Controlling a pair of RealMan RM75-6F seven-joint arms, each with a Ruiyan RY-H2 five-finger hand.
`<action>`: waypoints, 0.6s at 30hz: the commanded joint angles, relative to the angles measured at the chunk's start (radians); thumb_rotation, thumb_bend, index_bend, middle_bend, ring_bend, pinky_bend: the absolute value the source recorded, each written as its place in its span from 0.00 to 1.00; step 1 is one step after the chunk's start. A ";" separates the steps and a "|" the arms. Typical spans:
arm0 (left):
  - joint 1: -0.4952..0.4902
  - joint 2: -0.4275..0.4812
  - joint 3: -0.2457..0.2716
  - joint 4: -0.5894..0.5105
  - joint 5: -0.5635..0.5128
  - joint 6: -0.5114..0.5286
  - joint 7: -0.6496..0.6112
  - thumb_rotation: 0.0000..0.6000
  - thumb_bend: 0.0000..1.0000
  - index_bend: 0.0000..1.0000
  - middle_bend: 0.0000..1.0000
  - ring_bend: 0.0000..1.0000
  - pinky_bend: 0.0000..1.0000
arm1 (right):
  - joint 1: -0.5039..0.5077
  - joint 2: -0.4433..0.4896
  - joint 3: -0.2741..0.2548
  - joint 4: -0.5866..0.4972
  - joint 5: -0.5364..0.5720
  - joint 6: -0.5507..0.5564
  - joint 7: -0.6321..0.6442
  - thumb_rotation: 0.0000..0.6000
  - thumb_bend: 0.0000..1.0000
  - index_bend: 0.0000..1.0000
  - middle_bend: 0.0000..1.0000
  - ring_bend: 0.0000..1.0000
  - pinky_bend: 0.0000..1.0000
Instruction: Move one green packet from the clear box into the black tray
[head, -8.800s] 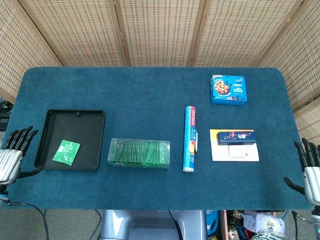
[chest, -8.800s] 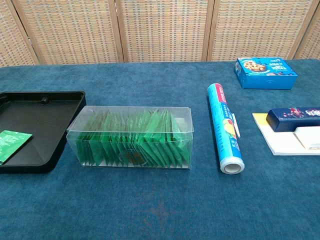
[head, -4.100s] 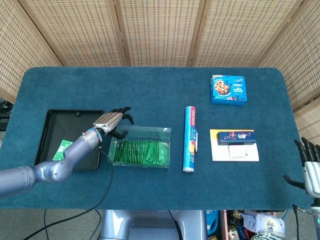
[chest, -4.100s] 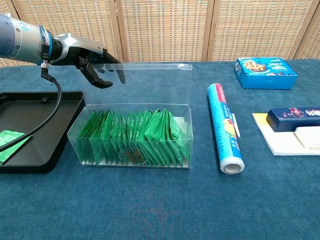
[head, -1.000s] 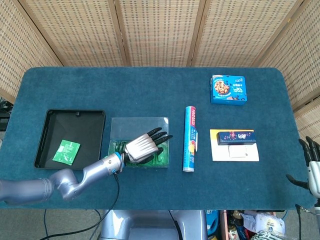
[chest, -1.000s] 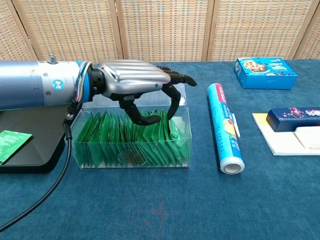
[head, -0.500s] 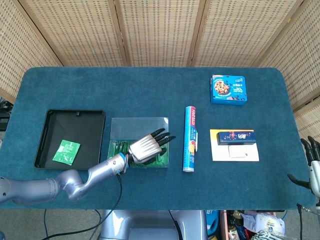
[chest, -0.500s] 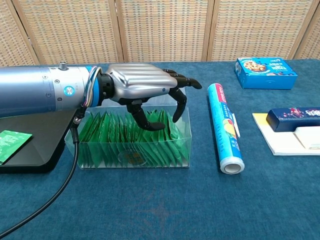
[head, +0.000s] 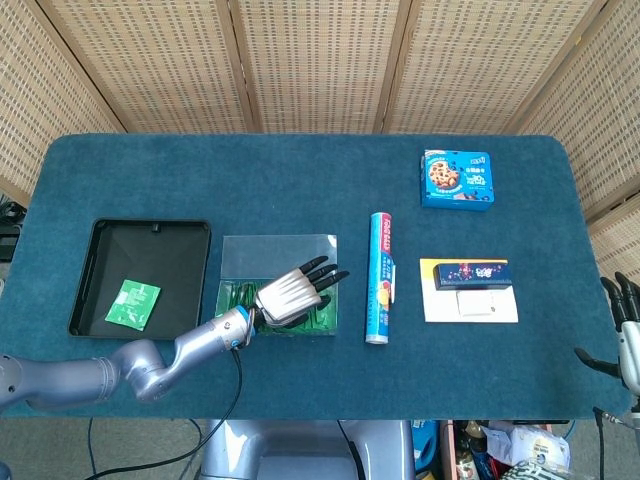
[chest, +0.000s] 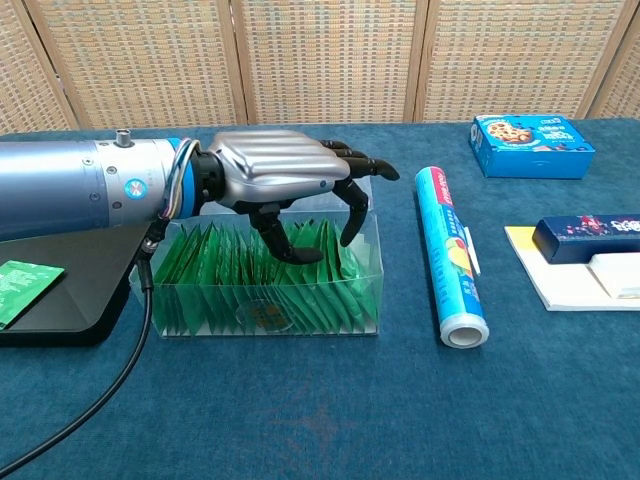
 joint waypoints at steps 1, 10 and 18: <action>0.000 -0.005 -0.001 0.004 -0.001 0.001 -0.001 1.00 0.38 0.46 0.00 0.00 0.00 | 0.000 0.001 0.000 0.000 0.001 0.000 0.001 1.00 0.00 0.00 0.00 0.00 0.00; 0.000 -0.022 0.001 0.017 -0.007 -0.001 0.006 1.00 0.39 0.46 0.00 0.00 0.00 | 0.000 0.002 0.001 0.003 0.002 -0.003 0.007 1.00 0.00 0.00 0.00 0.00 0.00; 0.000 -0.043 0.001 0.035 -0.001 0.010 0.012 1.00 0.39 0.46 0.00 0.00 0.00 | 0.000 0.002 0.001 0.005 0.003 -0.003 0.010 1.00 0.00 0.00 0.00 0.00 0.00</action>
